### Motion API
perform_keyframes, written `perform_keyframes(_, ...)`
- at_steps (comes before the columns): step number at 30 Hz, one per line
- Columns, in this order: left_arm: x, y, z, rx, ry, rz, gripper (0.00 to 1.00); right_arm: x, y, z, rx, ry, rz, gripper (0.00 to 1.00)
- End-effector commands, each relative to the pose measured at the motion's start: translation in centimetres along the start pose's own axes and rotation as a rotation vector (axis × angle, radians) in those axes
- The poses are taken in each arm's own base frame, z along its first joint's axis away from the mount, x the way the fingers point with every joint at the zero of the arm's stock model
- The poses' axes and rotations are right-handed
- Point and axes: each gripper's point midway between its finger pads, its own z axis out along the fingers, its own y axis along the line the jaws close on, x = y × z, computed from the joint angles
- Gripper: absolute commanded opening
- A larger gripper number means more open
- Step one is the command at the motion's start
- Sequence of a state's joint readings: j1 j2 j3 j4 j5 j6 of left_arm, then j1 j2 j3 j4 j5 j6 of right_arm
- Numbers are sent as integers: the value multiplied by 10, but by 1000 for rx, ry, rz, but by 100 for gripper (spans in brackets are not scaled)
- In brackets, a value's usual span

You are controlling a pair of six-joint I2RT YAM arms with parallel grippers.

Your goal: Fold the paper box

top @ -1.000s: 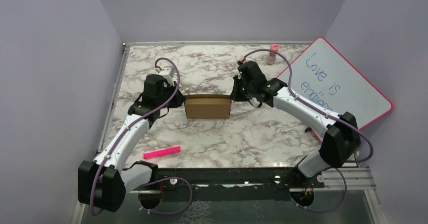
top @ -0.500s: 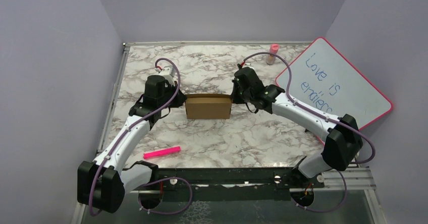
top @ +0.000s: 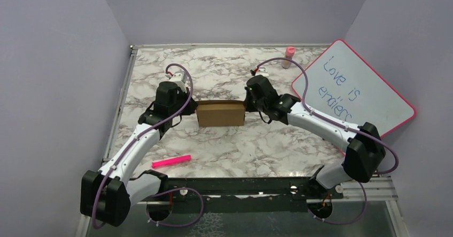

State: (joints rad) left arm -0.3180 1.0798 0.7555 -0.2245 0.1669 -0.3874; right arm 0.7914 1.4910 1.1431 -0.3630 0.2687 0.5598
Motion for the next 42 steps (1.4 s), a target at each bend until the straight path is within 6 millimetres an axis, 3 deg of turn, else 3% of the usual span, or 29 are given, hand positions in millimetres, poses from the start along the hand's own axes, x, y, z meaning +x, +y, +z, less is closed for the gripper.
perform_keyframes(1,10,-14,-6,29,52,78,0,52,-5,7,12,153,-53,1)
perform_keyframes(26,0,-18,0,-26,56,256,0,63,-5,11,21,180,-80,1)
perform_keyframes(37,4,-17,2,-81,64,310,0,66,-5,13,28,191,-86,1)
perform_keyframes(42,17,-16,4,-84,87,279,0,68,-6,13,32,188,-82,1)
